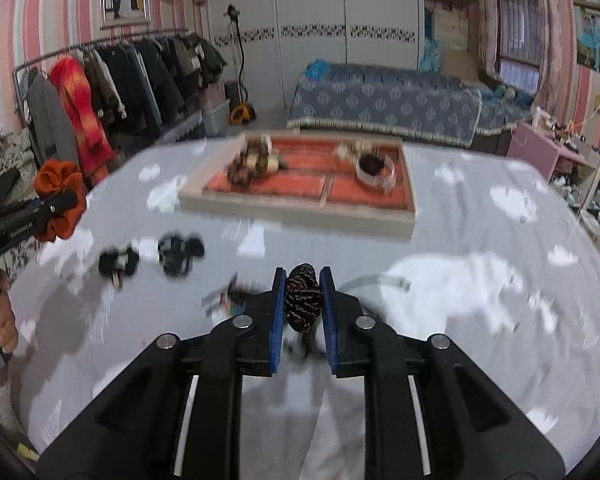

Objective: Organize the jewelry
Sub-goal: 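Carry the orange scrunchie and braided pendant over the tray with both tools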

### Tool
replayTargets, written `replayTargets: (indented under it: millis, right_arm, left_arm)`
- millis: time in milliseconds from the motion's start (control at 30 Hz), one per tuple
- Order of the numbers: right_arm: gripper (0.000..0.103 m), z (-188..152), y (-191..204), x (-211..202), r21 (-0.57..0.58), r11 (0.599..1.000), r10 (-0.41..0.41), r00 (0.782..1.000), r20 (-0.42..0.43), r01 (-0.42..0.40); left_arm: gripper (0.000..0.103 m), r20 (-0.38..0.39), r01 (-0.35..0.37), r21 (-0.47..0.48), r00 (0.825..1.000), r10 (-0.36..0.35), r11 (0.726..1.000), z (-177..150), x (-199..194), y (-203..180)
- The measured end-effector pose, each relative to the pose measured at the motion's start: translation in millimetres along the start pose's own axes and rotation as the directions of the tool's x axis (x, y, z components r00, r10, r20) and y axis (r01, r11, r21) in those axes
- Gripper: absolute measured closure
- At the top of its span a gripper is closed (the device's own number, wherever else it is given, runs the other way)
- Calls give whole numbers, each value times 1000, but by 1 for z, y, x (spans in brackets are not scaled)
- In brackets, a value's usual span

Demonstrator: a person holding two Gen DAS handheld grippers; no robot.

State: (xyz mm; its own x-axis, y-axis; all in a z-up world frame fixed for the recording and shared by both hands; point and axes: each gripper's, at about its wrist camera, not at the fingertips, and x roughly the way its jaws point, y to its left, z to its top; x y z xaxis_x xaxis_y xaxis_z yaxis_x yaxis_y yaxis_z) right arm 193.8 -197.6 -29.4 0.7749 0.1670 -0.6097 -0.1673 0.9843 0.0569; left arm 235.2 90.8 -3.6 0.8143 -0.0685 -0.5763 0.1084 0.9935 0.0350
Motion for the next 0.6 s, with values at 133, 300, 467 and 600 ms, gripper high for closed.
replayTargets:
  millis: [133,300,467,600]
  right_arm:
    - [85,32,-7,1,-5,1000,-12,998,58,12]
    - [85,71,-16,10,-2,1000,-17,993,114,18]
    - [85,97,-25,31,6,1000,-19,991,131,19]
    - [85,112,-34,59,6,1000,-28,993,116,27]
  left_arm:
    - [81,54,11,15,998,-12,1000,27,2,-21]
    - [81,85,48,8,995,-48,999,59,14,-43]
    - [81,103,79,-4,992,-78,997,87,32,-57]
    - [81,98,89,-7,991,-88,996,104,55,-66]
